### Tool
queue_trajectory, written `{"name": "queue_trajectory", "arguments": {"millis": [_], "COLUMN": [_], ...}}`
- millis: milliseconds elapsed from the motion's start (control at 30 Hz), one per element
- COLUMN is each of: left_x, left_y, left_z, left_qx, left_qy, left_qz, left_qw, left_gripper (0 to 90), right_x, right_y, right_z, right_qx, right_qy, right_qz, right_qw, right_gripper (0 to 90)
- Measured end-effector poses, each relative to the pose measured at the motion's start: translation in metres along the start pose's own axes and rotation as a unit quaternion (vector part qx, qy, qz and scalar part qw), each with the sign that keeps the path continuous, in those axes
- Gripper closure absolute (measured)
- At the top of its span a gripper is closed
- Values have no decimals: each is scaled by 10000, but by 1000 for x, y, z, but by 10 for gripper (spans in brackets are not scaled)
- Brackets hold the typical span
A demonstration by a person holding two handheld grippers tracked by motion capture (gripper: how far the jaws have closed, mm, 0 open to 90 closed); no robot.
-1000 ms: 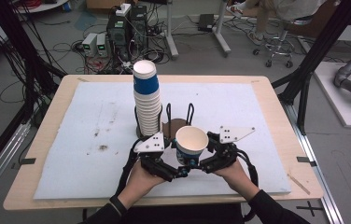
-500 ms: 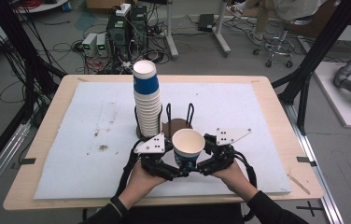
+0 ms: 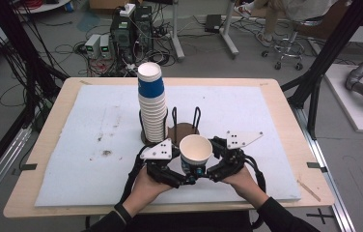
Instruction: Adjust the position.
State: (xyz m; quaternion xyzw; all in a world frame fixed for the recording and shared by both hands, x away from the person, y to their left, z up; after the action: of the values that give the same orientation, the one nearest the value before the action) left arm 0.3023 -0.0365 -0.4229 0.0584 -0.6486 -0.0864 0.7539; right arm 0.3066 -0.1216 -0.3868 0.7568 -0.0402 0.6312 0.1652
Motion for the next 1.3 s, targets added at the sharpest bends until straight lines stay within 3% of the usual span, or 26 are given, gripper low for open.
{"name": "queue_trajectory", "arguments": {"millis": [600, 733, 867, 1000, 1300], "left_x": [-3, -2, 3, 7, 8], "left_y": [-2, -2, -1, 1, 3], "left_z": [-1, 0, 2, 3, 3], "left_qx": [-13, -27, -50, -49, -55], "left_qy": [-28, -37, -31, -37, -18], "left_qz": [-102, -66, 129, 280, 269], "left_qw": [9999, 10000, 9999, 9996, 9996], "left_gripper": [303, 298, 224, 211, 265], "right_x": [6, 7, 7, 5, 2], "right_y": [3, 4, 4, 2, -1], "right_z": [-1, -1, 0, -2, -4], "right_qx": [53, 20, -11, -2, 17], "right_qy": [-169, -103, -47, -3, 20], "right_qz": [176, 200, 192, 151, 83], "right_qw": [9997, 9997, 9998, 9999, 10000], "right_gripper": [171, 184, 192, 194, 193]}}
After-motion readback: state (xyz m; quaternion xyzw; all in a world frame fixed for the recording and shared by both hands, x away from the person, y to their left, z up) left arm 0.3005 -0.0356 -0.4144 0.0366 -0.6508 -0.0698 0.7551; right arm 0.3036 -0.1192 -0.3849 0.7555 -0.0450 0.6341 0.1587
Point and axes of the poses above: each handheld gripper's, and its own axes: y roughly backward along the jaws, x roughly out of its top, z roughly to its right, the point moved 8 cm from there along -y, roughly forward along the jaws, and after that the axes turned 10 degrees about -x, right-handed, at the moved point
